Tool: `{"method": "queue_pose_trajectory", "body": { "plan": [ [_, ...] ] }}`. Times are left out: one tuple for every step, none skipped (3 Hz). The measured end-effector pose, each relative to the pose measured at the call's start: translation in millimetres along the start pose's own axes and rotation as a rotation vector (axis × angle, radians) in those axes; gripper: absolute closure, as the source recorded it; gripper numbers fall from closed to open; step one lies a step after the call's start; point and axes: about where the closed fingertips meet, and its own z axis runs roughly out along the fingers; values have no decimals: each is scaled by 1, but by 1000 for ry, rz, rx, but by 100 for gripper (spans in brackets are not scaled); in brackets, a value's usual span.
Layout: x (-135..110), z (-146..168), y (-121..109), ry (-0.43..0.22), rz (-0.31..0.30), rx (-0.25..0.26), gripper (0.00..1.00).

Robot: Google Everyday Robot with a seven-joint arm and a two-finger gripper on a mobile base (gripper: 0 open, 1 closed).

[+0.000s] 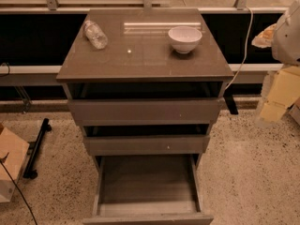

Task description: Close bottom drawer

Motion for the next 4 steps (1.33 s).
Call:
{"method": "queue_pose_trajectory", "body": {
  "plan": [
    [0,0,0,0,0,0,0],
    [-3,1,1,-10,-12,5,22],
    [-8,11,6,-28,-61,-8,45],
    [-7,33,17,-67,-92,-29,69]
  ]
}}
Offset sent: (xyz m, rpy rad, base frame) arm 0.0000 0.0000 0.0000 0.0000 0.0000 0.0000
